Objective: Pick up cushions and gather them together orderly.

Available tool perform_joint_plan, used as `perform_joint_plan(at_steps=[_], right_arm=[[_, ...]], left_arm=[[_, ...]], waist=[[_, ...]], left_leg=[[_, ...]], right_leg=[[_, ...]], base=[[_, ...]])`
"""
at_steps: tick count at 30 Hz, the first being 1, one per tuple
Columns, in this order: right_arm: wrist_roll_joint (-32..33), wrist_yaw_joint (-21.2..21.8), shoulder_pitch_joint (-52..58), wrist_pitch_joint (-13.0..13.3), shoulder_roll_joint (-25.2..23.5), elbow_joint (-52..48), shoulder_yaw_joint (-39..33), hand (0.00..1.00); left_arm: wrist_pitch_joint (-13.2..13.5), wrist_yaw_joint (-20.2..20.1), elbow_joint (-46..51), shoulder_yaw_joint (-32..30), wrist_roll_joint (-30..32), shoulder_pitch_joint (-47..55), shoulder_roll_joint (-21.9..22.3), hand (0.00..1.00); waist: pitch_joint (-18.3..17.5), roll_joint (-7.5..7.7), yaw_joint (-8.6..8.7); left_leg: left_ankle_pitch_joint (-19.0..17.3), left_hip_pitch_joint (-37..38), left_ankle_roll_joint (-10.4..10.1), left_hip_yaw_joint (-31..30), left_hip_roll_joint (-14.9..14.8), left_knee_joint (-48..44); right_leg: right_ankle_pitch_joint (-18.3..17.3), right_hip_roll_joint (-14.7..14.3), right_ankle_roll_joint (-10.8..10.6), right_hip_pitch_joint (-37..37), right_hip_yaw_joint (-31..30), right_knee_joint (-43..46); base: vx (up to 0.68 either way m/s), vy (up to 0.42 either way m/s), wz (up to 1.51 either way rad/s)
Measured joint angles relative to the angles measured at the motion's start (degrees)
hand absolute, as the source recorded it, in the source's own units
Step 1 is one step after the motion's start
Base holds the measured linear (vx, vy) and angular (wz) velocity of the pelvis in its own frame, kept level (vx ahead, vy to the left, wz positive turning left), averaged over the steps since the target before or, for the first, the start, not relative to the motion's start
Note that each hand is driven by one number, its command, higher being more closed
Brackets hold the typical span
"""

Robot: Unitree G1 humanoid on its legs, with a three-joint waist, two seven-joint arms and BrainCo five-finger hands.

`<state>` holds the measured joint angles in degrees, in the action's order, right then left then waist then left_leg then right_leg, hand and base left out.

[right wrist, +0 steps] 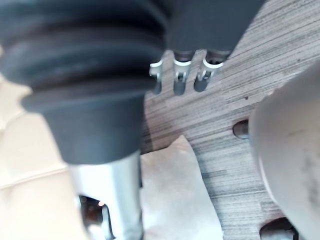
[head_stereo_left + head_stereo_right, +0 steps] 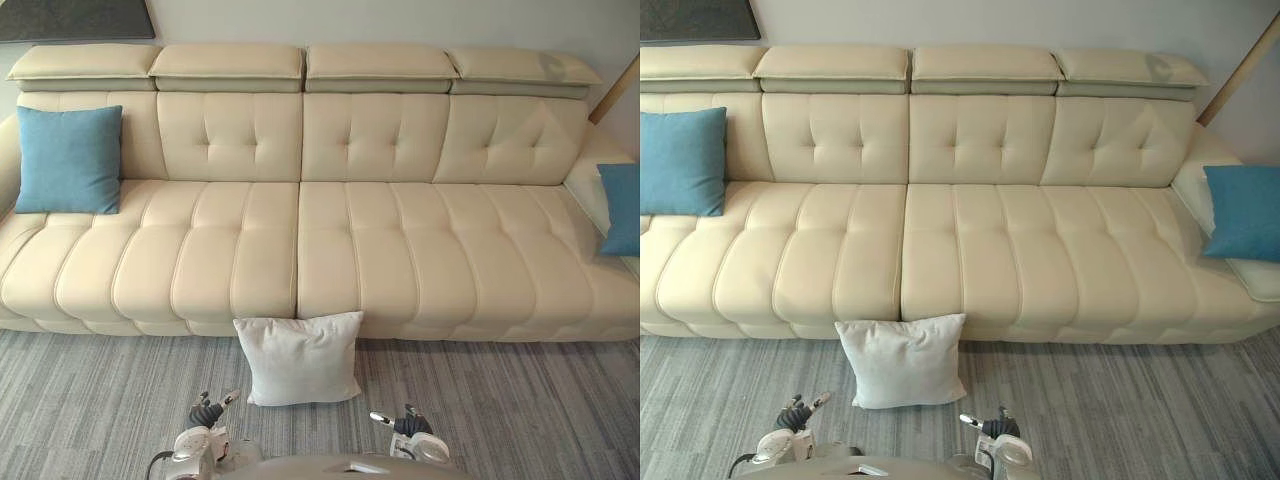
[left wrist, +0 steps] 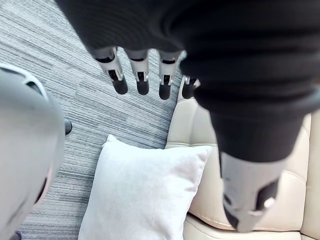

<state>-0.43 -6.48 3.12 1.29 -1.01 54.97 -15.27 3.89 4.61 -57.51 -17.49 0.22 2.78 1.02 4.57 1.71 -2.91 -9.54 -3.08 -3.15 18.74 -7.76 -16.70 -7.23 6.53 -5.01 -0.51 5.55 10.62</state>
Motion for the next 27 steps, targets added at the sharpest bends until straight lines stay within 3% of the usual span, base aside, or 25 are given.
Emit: perform_joint_plan(at_steps=[5,8,14,20,27], right_arm=[[-2.2,-0.2,-1.7,0.0,1.3,-0.2,5.0,0.00],[-2.3,-0.6,-4.8,-0.1,1.6,-2.8,7.4,0.00],[-3.5,-3.4,-12.9,0.1,4.1,-9.3,10.9,0.00],[-3.3,-6.9,-21.6,-0.2,6.2,-11.8,9.2,0.00],[0.3,-9.6,-34.3,-0.2,7.8,-13.4,4.9,0.00]], left_arm=[[0.0,0.6,0.1,2.2,-0.1,-1.3,-0.9,0.00],[0.0,2.1,0.9,4.4,-0.7,-4.3,-1.2,0.00],[0.6,5.3,5.8,5.2,-4.8,-9.3,-3.4,0.00],[1.2,7.7,8.3,1.0,-10.0,-17.1,-5.7,0.00],[1.6,7.9,10.2,-1.6,-12.4,-28.6,-8.0,0.00]], waist=[[0.8,-0.13,-0.27],[4.5,-1.03,-0.51],[9.8,-0.73,-0.47],[14.4,-1.08,0.06],[17.7,-1.24,0.44]], left_leg=[[-0.8,-5.2,1.1,-1.4,0.2,-3.6],[-2.5,-11.8,2.0,-3.1,-1.3,-10.3],[-4.8,-26.1,2.7,-3.7,-2.4,-21.0],[-2.3,-39.7,2.8,-4.9,-3.4,-24.7],[-0.3,-54.9,3.6,-6.9,-4.8,-29.2]], right_leg=[[-0.2,0.6,-0.3,-4.0,0.7,2.6],[-0.9,0.2,0.1,-9.2,1.1,8.3],[-5.7,1.4,0.3,-26.5,-1.9,23.9],[-4.9,1.0,1.3,-40.8,-2.5,29.9],[-4.6,0.2,2.1,-56.0,-2.0,36.4]], base=[[-0.04,0.045,0.11],[-0.12,0.066,0.14],[-0.23,0.040,-0.04],[-0.18,-0.054,0.00],[-0.05,-0.045,0.03]])
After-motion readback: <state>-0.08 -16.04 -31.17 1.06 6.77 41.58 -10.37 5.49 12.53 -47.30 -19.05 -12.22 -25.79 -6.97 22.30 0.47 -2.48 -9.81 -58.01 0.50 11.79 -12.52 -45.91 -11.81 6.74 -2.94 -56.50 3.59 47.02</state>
